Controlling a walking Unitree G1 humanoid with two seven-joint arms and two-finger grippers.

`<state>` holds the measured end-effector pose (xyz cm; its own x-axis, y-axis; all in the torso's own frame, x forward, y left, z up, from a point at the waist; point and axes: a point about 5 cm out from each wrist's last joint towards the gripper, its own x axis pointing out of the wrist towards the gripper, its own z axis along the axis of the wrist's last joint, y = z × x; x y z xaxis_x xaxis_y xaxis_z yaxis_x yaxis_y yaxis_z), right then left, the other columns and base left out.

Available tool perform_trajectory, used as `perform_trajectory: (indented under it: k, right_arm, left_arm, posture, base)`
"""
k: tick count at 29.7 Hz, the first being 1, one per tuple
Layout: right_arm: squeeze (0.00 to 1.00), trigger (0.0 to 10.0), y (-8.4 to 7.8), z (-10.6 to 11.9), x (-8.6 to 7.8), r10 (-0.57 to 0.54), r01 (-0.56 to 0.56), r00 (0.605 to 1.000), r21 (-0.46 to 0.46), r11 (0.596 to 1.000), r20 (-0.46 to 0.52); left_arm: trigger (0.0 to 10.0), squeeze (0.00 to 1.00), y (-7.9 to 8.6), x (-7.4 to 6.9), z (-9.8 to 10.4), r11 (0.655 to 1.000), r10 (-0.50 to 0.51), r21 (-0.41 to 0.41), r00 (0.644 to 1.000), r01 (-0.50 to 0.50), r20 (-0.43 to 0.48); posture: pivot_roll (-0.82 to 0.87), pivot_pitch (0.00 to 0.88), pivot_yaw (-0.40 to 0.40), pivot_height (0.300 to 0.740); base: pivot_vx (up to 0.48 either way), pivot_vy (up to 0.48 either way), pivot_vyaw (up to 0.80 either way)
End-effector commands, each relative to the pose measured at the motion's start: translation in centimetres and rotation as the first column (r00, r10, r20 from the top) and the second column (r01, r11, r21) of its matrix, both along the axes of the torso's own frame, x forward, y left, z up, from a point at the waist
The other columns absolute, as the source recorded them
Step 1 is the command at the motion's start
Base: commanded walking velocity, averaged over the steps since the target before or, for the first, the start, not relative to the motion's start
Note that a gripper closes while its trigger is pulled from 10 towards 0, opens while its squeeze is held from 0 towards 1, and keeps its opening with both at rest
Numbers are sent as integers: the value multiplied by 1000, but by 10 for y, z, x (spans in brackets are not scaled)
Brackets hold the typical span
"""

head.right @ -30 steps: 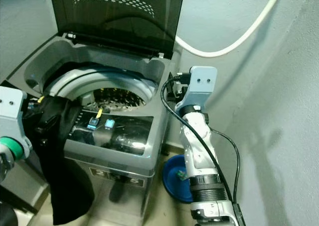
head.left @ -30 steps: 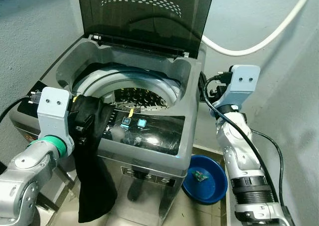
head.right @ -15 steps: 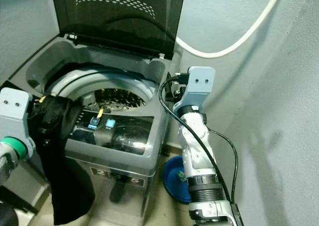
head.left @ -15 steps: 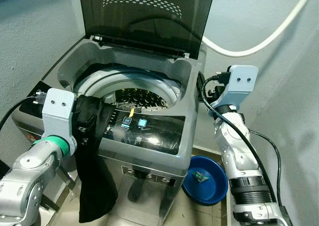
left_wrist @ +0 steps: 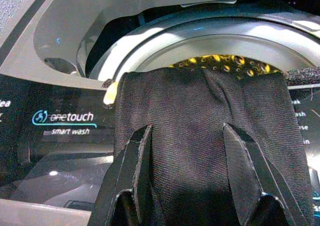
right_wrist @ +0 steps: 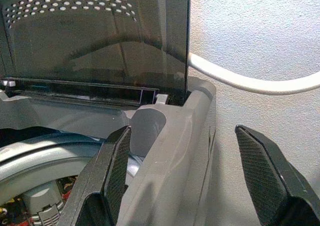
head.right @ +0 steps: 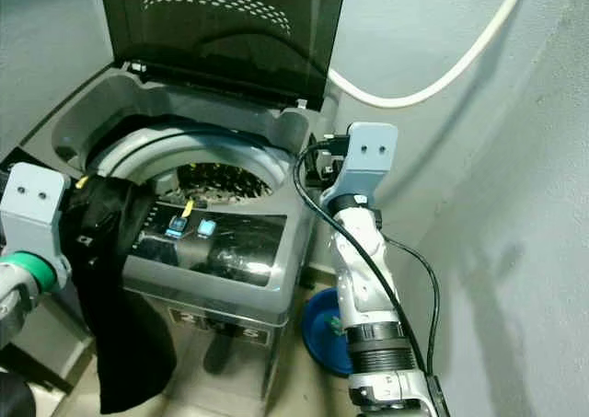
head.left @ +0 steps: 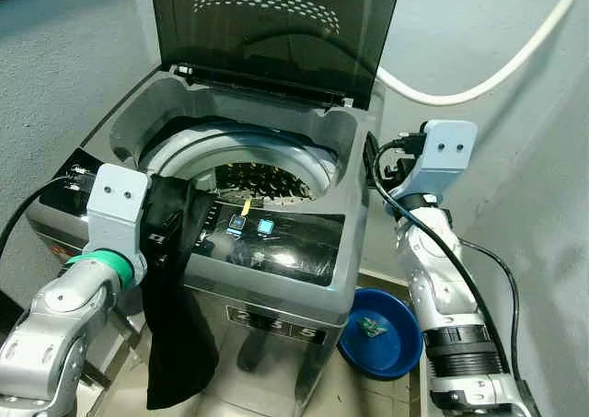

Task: Clothes washing

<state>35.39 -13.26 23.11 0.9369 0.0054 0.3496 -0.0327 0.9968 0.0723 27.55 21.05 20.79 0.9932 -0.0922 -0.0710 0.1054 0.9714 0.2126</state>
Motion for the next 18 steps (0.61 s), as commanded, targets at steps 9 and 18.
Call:
perform_trajectory:
  k: [9,18]
  right_arm:
    - [0,10000,-1,-2,-1,-10,10,1000,7,1000,0]
    - [0,10000,-1,-2,-1,-9,9,1000,8,1000,0]
  left_arm:
    - [10000,1000,-5,1,-7,999,-12,-46,1000,11,-18]
    - [0,0,-5,1,-4,998,-17,-57,1000,17,11]
  posture:
    - [184,37,1,740]
    - [186,37,0,740]
  base:
    - [0,0,0]
    - [0,0,0]
